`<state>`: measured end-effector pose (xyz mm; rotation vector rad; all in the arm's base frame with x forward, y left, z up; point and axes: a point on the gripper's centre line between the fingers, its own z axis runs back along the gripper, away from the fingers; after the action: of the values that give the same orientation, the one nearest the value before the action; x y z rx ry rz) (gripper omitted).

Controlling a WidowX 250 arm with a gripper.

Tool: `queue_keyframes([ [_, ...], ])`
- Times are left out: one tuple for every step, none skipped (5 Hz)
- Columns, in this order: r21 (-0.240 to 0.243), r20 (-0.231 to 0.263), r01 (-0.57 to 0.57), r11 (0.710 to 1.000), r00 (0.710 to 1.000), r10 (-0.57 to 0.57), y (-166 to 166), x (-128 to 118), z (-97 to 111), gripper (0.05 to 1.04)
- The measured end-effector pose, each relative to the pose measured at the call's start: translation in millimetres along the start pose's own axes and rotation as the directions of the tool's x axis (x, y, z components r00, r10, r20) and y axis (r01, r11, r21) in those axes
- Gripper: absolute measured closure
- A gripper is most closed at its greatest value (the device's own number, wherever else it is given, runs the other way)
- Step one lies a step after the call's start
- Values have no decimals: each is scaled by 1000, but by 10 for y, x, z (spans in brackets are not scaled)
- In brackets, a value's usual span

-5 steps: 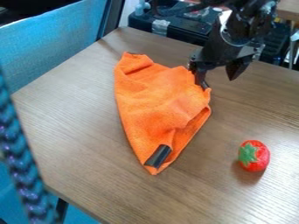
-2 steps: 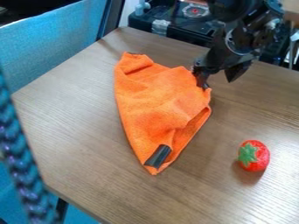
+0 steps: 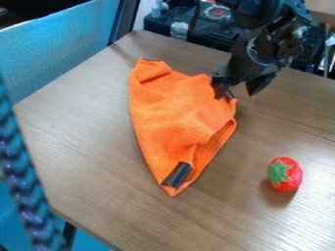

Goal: Unfold the cloth from right to left

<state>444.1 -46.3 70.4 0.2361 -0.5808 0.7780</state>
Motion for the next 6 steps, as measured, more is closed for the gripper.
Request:
queue_keyframes([
  [11,0,3,1000,1000,-3,10,-25,-56,175],
  [9,5,5,1000,1000,-5,5,-15,-54,464],
  [15,-2,13,1000,1000,-13,32,-56,-83,759],
  [19,-13,19,1000,1000,-19,63,-116,-120,952],
  [14,-25,21,1000,999,-21,110,-122,-75,1023],
  [-15,-27,-9,1000,1000,8,188,-4,24,1029],
])
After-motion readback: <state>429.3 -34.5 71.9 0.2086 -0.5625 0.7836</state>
